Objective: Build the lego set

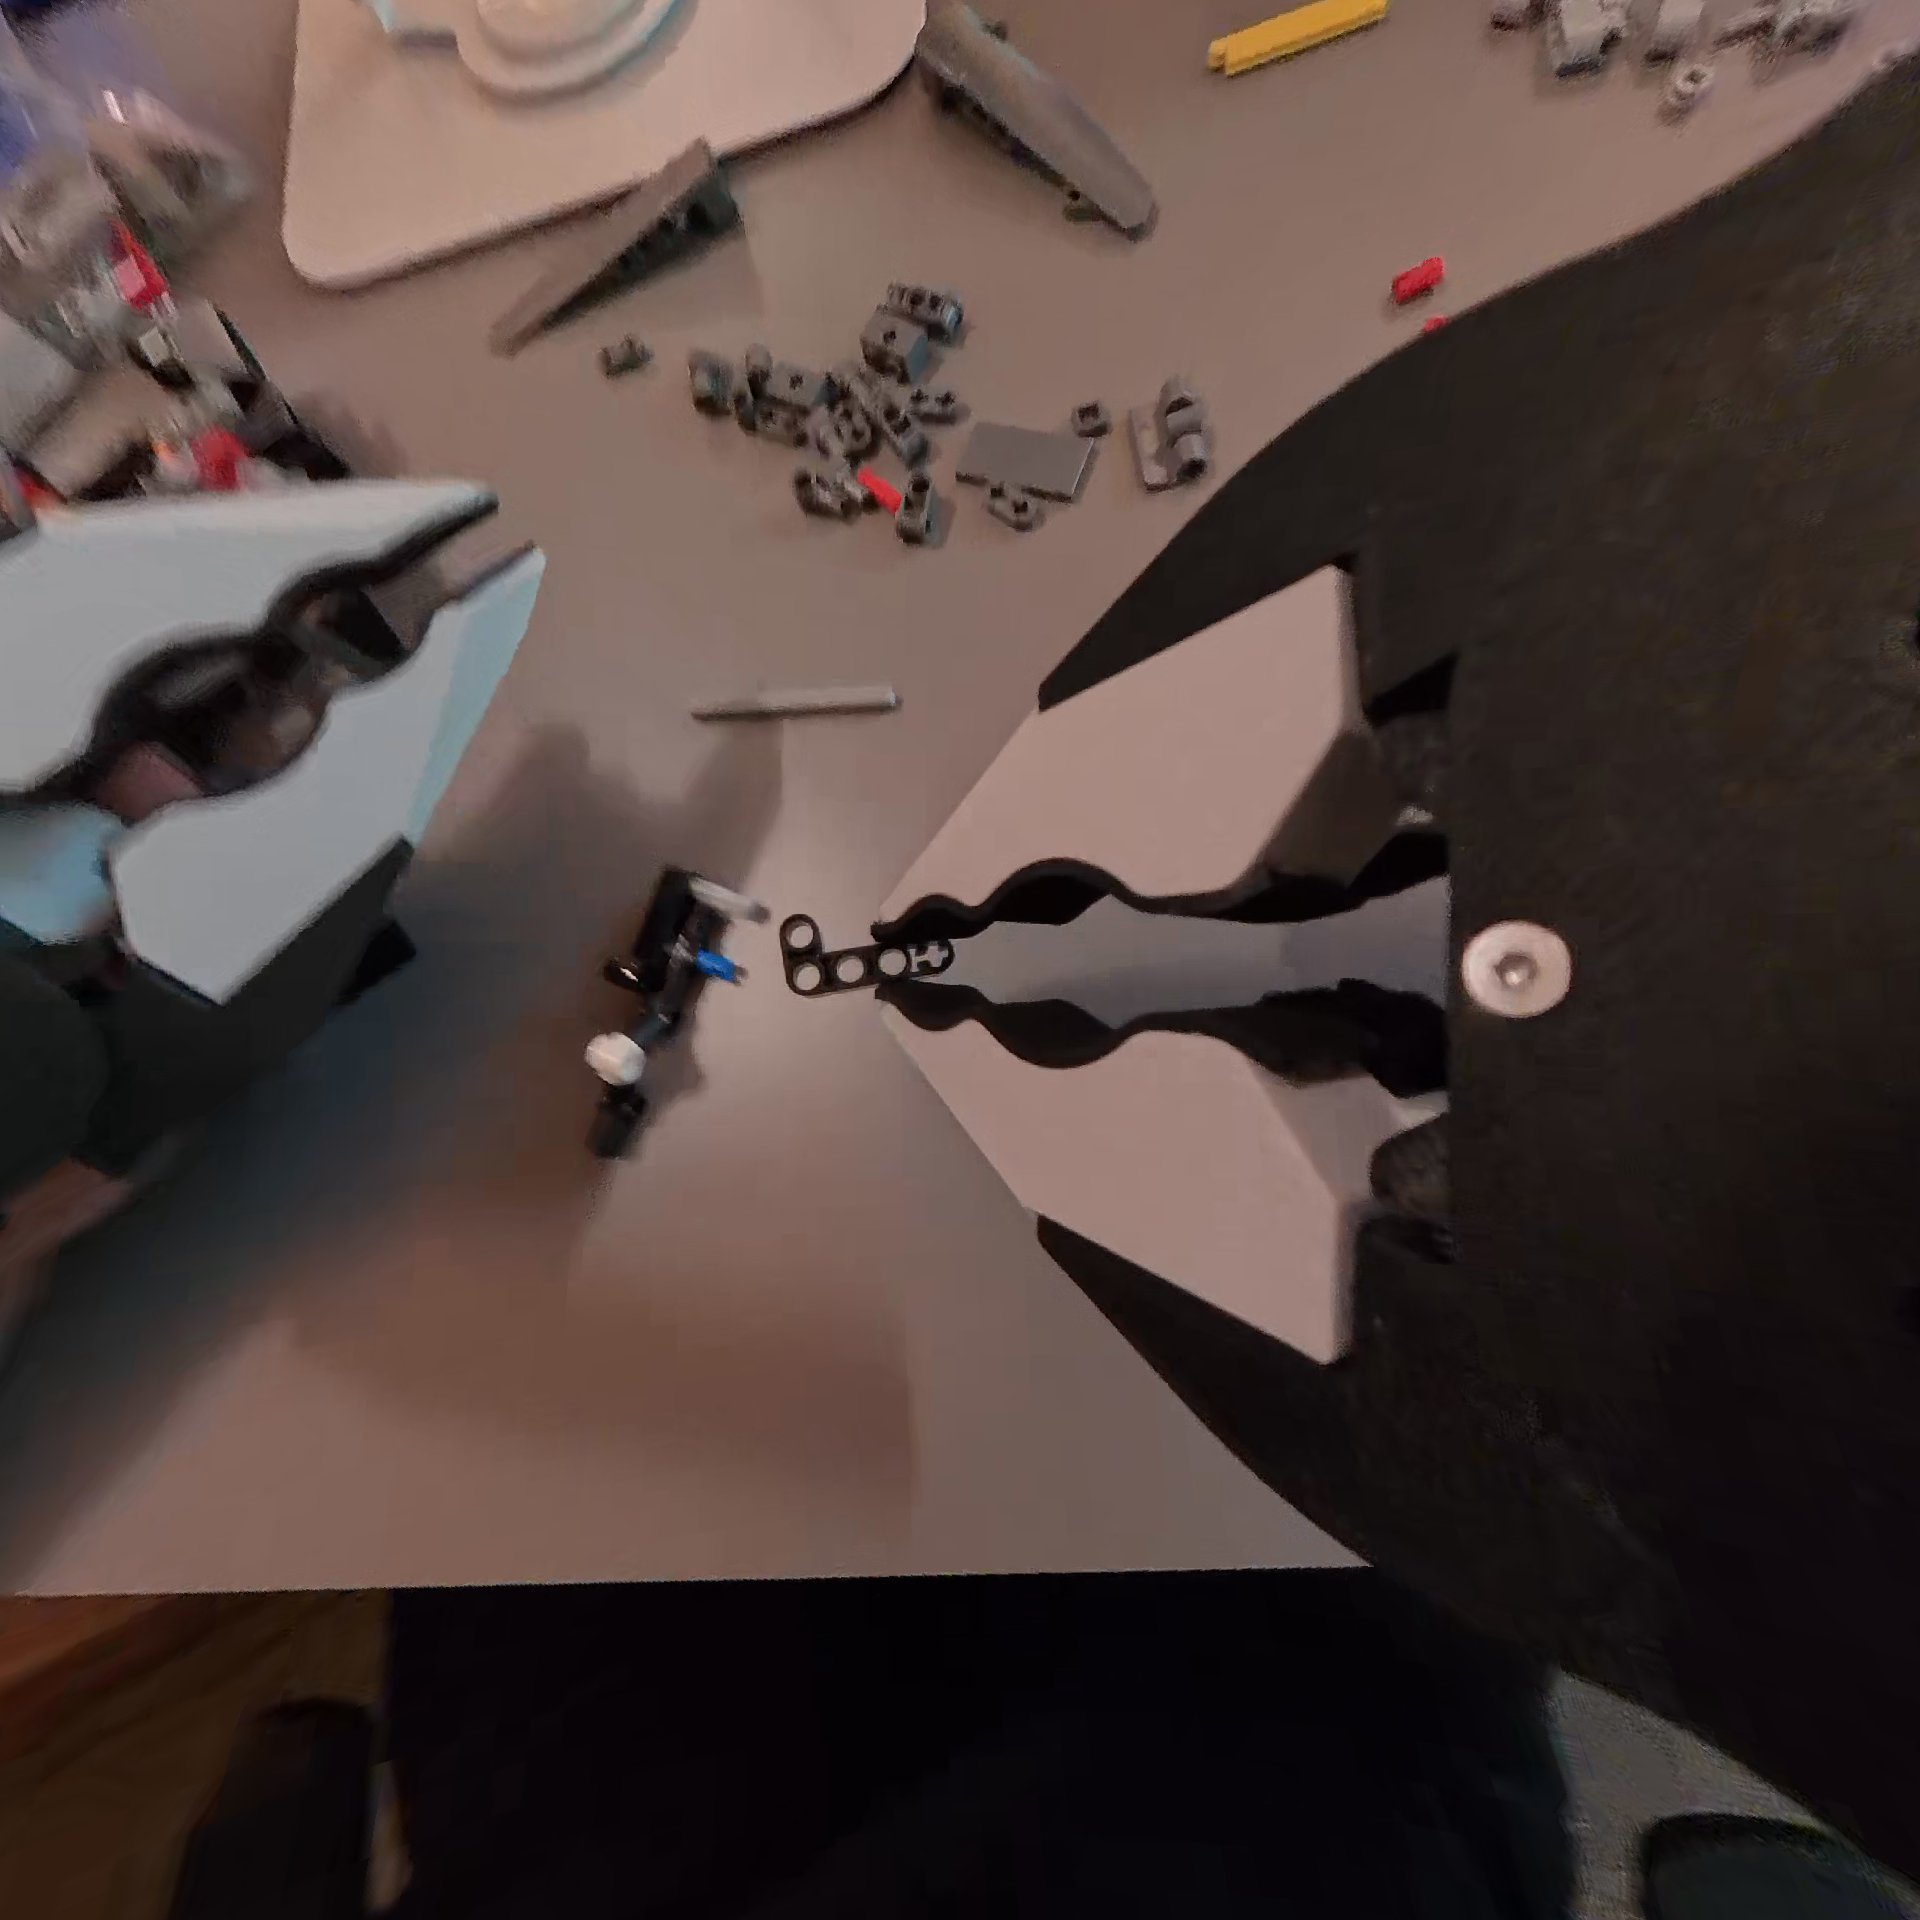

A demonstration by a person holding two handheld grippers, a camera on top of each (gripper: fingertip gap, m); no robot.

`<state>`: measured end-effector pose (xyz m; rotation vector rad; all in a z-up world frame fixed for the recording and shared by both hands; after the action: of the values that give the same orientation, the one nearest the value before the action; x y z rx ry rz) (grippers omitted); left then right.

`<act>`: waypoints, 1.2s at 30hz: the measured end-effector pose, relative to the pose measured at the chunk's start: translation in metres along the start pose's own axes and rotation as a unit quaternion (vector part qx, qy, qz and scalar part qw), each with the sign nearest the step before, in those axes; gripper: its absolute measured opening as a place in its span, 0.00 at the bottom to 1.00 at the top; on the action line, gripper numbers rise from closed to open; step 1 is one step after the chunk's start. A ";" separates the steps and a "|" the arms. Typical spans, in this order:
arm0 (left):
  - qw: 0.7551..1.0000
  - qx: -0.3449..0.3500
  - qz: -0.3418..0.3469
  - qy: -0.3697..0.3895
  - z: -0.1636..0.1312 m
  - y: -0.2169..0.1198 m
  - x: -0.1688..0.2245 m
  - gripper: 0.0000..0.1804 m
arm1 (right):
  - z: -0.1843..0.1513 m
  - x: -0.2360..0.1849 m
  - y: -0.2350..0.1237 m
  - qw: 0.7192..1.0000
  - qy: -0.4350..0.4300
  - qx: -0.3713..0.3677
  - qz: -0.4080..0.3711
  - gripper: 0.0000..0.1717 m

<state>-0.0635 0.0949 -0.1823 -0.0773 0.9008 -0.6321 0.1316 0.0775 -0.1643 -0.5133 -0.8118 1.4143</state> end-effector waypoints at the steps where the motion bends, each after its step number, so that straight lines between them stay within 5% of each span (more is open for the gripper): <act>1: 1.000 0.007 0.007 -0.003 0.001 -0.002 -0.002 0.04 | 0.001 0.003 -0.003 0.999 0.020 0.024 -0.012 0.03; 16: 0.985 0.157 0.067 0.000 0.023 -0.034 -0.017 0.36 | 0.032 0.035 -0.019 0.934 0.209 0.288 -0.025 0.03; 24: 0.982 0.165 0.092 0.016 0.026 -0.039 -0.018 0.36 | 0.040 0.042 -0.004 0.875 0.295 0.380 0.051 0.03; 36: 0.978 0.177 0.091 0.063 0.031 -0.042 -0.010 0.25 | 0.043 0.041 0.013 0.860 0.321 0.384 0.096 0.03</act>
<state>-0.0649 0.0596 -0.1424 0.3652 0.8927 -0.6216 0.0892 0.1124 -0.1385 -0.3945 0.3650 1.4774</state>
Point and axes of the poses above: each gripper's, where its closed fingertips meet, y out along the fingers, z out of its top, x = y × z across the jaws, the point moved 10 cm from there along -y, back along the fingers, and after that the axes turned 4 degrees about -x, right-handed, at the moved point
